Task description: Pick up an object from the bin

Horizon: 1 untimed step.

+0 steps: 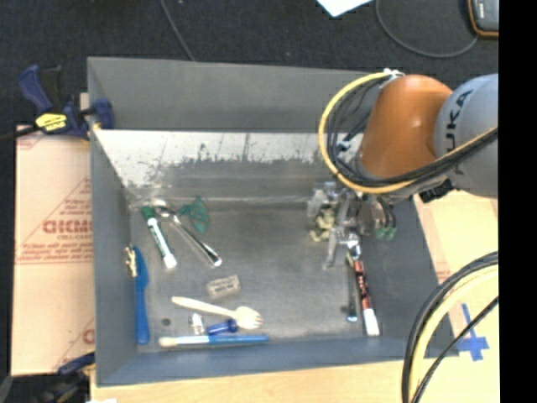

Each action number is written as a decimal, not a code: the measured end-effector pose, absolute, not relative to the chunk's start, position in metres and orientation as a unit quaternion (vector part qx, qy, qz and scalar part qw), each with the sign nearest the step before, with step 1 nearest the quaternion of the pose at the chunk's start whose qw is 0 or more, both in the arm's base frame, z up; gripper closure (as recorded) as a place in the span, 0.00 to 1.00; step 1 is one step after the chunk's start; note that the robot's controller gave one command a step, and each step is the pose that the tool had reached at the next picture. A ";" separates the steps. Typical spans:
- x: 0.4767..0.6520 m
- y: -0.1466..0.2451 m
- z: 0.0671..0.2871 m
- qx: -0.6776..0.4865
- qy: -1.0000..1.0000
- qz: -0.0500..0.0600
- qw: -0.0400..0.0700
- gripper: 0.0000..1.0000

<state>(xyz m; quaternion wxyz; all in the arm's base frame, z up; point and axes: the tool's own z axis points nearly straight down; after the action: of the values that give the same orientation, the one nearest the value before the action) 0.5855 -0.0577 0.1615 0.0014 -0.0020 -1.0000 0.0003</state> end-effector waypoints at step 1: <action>0.587 -0.058 0.166 -0.001 -1.000 0.001 -0.002 0.00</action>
Offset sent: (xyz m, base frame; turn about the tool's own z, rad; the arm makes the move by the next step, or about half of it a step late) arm 0.0425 -0.0827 -0.0915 -0.0278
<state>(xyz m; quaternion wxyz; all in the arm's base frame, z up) 0.5868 -0.0575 0.1663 -0.0022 -0.0010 -1.0000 0.0006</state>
